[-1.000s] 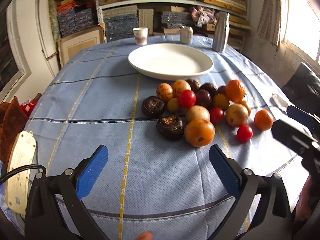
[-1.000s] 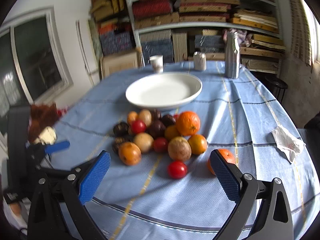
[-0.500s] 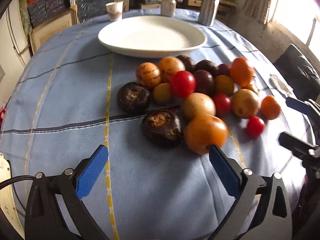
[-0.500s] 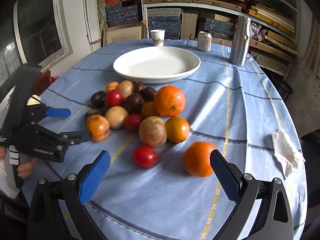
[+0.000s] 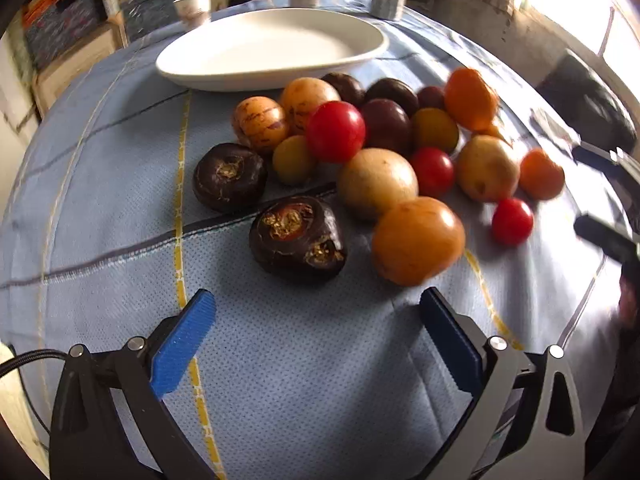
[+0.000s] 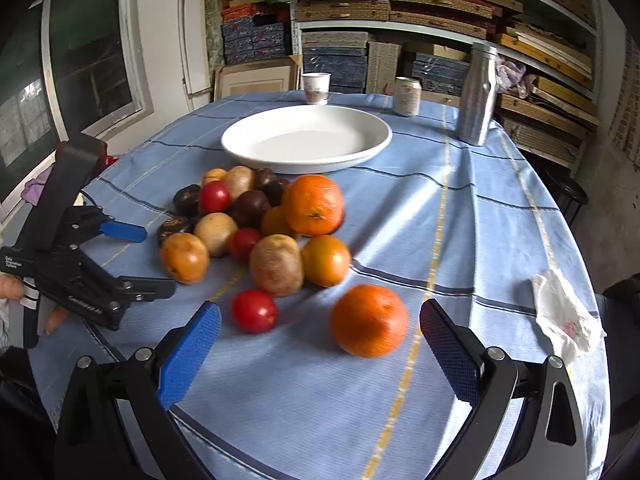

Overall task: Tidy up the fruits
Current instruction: 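Grasp a dark brown round fruit with the left tool while the right tool grasps an orange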

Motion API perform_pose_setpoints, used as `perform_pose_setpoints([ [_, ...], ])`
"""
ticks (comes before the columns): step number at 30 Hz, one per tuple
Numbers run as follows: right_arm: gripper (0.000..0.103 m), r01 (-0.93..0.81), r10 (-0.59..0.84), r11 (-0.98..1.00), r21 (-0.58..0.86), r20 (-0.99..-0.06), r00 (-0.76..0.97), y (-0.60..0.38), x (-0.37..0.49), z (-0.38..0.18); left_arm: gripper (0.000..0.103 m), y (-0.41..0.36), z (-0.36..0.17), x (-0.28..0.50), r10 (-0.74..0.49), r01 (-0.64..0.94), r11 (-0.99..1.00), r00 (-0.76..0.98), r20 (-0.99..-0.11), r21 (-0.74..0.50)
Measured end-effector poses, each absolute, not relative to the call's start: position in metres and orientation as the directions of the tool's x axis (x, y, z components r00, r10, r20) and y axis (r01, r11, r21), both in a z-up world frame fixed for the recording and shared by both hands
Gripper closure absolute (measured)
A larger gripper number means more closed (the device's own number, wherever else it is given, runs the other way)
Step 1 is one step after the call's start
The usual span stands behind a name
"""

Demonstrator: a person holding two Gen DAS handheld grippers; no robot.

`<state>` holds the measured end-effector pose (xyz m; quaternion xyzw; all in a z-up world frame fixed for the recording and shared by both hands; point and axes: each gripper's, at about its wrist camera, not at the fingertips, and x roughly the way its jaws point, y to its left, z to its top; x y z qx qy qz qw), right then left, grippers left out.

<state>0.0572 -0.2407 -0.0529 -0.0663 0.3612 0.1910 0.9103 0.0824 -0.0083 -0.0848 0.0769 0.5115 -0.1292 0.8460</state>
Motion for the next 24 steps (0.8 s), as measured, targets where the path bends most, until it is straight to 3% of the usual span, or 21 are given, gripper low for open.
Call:
perform_pose_setpoints([
  [6,0.003,-0.362,0.326,0.927,0.094,-0.68,0.657,-0.26,0.064,-0.058,0.004,0.002,-0.081,0.096,-0.185,0.298,0.953,0.436,-0.881,-0.052],
  [13,0.003,-0.354,0.343,0.926,0.129,-0.676,0.652,-0.265,0.067,-0.063,0.004,0.019,-0.077,0.106,-0.146,0.322,0.946,0.503,-0.852,0.028],
  [19,0.003,-0.356,0.355,0.923,0.147,-0.683,0.638,-0.265,0.069,-0.065,0.005,0.027,-0.073,0.113,-0.253,0.333,0.939,0.509,-0.823,-0.082],
  [21,0.003,-0.353,0.354,0.924,0.148,-0.682,0.64,-0.265,0.068,-0.066,0.013,0.021,-0.069,0.114,-0.28,0.357,0.929,0.507,-0.815,-0.097],
  [23,0.003,-0.348,0.352,0.925,0.151,-0.683,0.64,-0.266,0.068,-0.067,0.036,0.017,-0.068,0.117,-0.307,0.373,0.92,0.49,-0.816,-0.122],
  [24,0.003,-0.347,0.354,0.925,0.155,-0.683,0.639,-0.267,0.068,-0.067,0.04,0.015,-0.069,0.115,-0.31,0.375,0.918,0.484,-0.818,-0.126],
])
